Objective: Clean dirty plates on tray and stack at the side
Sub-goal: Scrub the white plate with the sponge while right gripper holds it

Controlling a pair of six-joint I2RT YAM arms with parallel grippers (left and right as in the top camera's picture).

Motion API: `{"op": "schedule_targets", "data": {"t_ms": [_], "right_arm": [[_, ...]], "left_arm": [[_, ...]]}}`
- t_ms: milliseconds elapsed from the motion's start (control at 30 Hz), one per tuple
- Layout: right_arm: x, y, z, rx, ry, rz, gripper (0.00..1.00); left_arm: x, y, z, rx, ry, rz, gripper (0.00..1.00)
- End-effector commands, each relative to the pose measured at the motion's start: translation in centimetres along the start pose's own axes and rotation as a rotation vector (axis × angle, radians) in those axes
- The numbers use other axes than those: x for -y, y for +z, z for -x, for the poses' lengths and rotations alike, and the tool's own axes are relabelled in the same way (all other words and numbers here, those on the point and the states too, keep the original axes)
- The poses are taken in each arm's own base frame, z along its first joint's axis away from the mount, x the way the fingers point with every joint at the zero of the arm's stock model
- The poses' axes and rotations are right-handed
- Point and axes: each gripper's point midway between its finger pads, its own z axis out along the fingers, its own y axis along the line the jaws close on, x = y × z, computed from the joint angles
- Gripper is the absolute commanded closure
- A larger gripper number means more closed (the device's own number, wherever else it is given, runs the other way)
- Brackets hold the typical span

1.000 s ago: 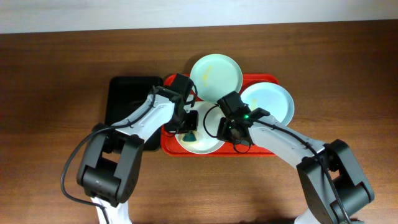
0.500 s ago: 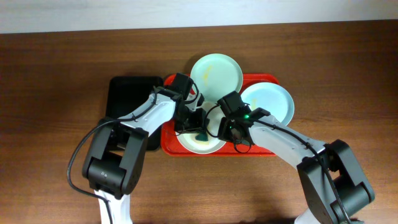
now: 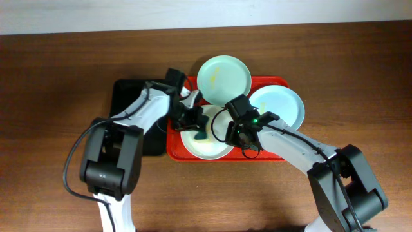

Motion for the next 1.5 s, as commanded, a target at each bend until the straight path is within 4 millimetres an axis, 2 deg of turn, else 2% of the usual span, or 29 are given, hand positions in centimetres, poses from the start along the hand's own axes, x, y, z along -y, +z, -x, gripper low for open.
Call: {"op": "schedule_targets", "data": {"t_ms": [0, 233, 400, 500, 733, 833, 1000, 1100, 1233, 1467], "right_arm": [[0.1, 0.3, -0.8, -0.022, -0.019, -0.001, 0.96], [0.0, 0.3, -0.7, -0.02, -0.02, 0.001, 0.96], [0.0, 0.3, -0.7, -0.02, -0.02, 0.001, 0.96], [0.0, 0.3, -0.7, -0.021, -0.02, 0.001, 0.96], [0.0, 0.3, -0.7, -0.02, -0.02, 0.001, 0.96], [0.0, 0.3, -0.7, -0.021, -0.02, 0.002, 0.96], [0.0, 0.3, -0.8, -0.022, -0.02, 0.003, 0.96], [0.0, 0.3, -0.8, -0.023, -0.02, 0.003, 0.96], [0.0, 0.3, -0.8, -0.023, -0.02, 0.003, 0.96], [0.0, 0.3, -0.8, -0.023, -0.02, 0.003, 0.96]], "left_arm": [[-0.2, -3.7, 1.5, 0.107, 0.071, 0.113, 1.0], [-2.0, -3.1, 1.0, 0.103, 0.072, 0.258, 1.0], [-1.4, -1.5, 0.6, 0.105, 0.112, 0.283, 1.0], [-2.0, -1.3, 0.4, 0.125, 0.031, 0.343, 1.0], [-2.7, -1.2, -2.0, 0.046, -0.056, 0.384, 1.0], [-2.5, -1.1, -3.0, 0.004, -0.071, 0.366, 1.0], [-0.3, -0.1, -4.3, -0.054, -0.061, 0.277, 1.0], [0.1, 0.2, -4.5, -0.057, -0.043, 0.287, 1.0], [-0.7, 0.3, -4.4, -0.019, -0.072, 0.39, 1.0], [-1.5, 0.9, -4.8, -0.006, -0.06, 0.446, 1.0]]}}
